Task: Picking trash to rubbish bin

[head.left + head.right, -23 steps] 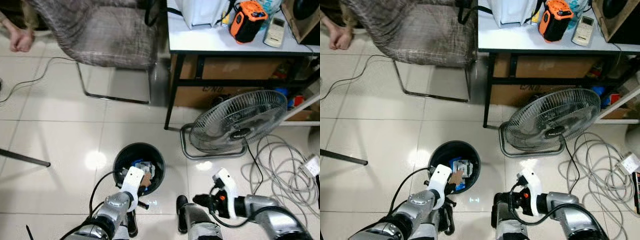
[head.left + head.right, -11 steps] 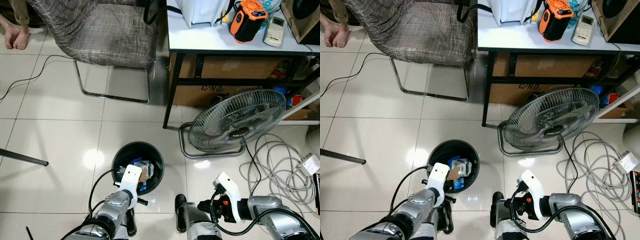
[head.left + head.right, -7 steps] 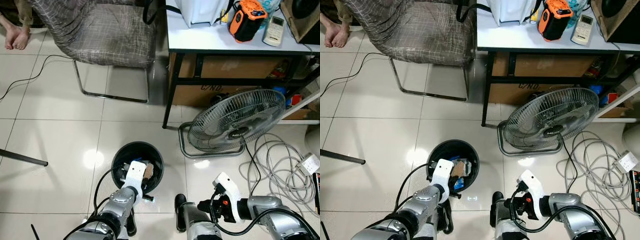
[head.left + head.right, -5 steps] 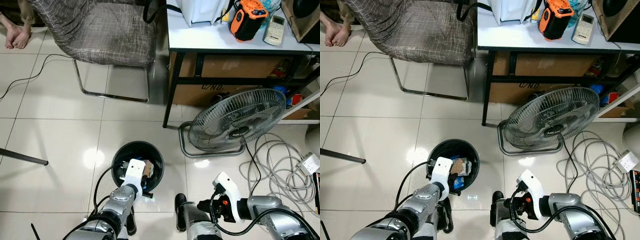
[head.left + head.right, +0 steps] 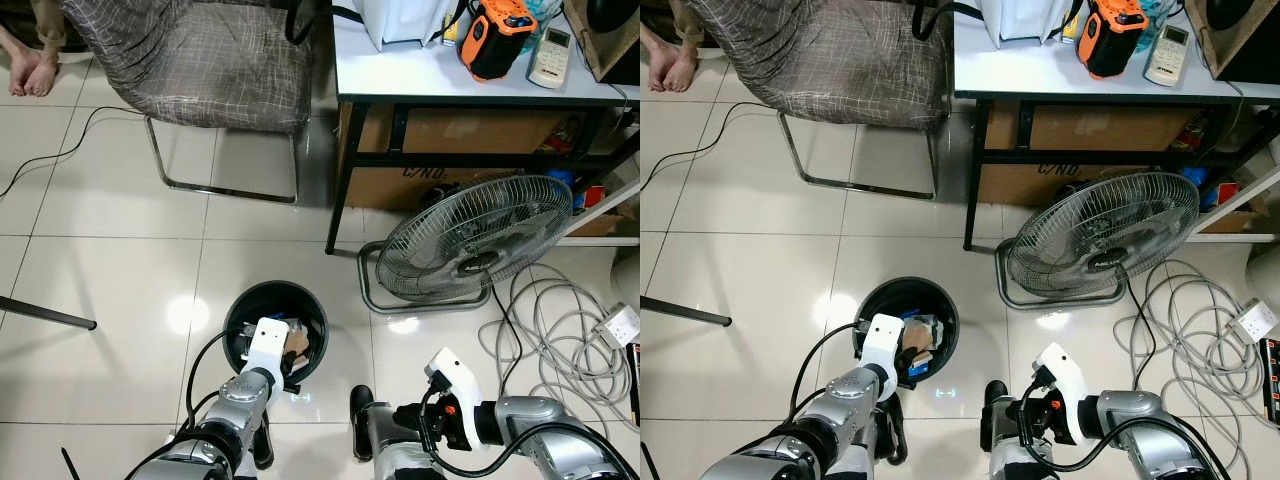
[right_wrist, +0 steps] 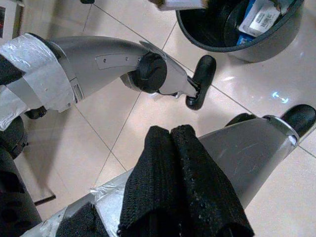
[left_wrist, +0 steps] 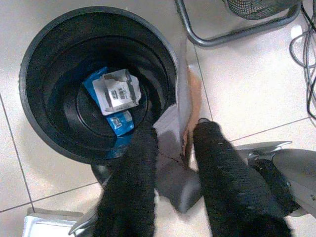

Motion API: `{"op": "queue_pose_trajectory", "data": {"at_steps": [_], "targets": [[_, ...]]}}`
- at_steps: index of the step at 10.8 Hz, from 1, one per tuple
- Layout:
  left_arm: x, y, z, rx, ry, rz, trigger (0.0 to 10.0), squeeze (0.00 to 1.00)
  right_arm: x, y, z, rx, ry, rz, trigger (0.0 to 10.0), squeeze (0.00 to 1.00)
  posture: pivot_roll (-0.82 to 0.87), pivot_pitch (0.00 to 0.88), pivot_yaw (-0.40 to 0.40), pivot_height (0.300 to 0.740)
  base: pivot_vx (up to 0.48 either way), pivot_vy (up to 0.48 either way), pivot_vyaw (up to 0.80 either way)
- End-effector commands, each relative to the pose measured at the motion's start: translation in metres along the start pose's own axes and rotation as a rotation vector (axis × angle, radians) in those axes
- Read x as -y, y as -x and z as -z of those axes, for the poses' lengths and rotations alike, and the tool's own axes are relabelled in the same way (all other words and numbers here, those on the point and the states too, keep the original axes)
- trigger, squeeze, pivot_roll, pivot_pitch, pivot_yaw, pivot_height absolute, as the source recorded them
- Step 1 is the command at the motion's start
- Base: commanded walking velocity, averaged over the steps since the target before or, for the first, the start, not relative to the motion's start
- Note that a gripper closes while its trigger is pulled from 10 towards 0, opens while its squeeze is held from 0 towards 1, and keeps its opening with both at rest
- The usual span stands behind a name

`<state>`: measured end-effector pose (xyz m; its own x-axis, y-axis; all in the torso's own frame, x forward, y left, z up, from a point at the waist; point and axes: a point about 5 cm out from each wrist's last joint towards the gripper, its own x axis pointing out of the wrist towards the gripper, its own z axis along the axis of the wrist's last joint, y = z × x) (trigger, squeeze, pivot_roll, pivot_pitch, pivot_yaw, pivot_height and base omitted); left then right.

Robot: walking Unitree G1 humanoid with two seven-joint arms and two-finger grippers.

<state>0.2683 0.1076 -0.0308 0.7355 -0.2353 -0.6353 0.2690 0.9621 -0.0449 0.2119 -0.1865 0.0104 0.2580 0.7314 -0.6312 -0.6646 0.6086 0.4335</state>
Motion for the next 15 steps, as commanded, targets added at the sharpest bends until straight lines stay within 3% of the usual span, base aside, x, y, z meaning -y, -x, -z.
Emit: {"op": "queue_pose_trajectory", "data": {"at_steps": [1, 8, 9, 10, 13, 14, 15], "targets": [[0.005, 0.001, 0.012, -0.039, 0.011, -0.001, 10.0, 1.00, -0.002, 0.002, 0.008, -0.018, -0.016, -0.004, 10.0, 0.00, -0.25, 0.361, -0.022, 0.740, 0.000, 0.000, 0.00], [0.005, 0.001, 0.009, -0.020, 0.024, 0.002, 10.0, 1.00, -0.003, 0.002, 0.007, -0.018, -0.018, 0.001, 10.0, 0.00, -0.25, 0.356, -0.020, 0.740, 0.000, 0.000, 0.00], [0.000, 0.002, 0.007, 0.004, 0.030, 0.001, 10.0, 1.00, 0.000, -0.002, 0.006, -0.013, -0.014, 0.011, 10.0, 0.00, -0.23, 0.343, -0.012, 0.740, 0.000, 0.000, 0.00], [-0.012, 0.005, 0.005, 0.042, 0.024, -0.016, 10.0, 1.00, 0.007, -0.012, -0.001, 0.006, -0.010, 0.052, 10.0, 0.13, -0.20, 0.329, -0.005, 0.740, 0.000, 0.000, 0.00], [-0.037, 0.013, 0.004, 0.108, 0.013, -0.048, 10.0, 1.00, 0.013, -0.026, -0.012, 0.058, -0.001, 0.104, 10.0, 0.02, -0.16, 0.293, 0.011, 0.740, 0.000, 0.000, 0.00], [-0.047, 0.017, 0.002, 0.147, 0.007, -0.057, 10.0, 0.00, 0.017, -0.029, -0.021, 0.102, 0.014, 0.144, 10.0, 0.00, -0.13, 0.268, 0.020, 0.740, 0.000, 0.000, 0.00], [-0.061, 0.025, -0.002, 0.206, -0.009, -0.103, 10.0, 0.00, 0.021, -0.034, -0.038, 0.180, 0.084, 0.208, 10.0, 0.00, -0.11, 0.240, 0.029, 0.740, 0.000, 0.000, 0.00]]}}
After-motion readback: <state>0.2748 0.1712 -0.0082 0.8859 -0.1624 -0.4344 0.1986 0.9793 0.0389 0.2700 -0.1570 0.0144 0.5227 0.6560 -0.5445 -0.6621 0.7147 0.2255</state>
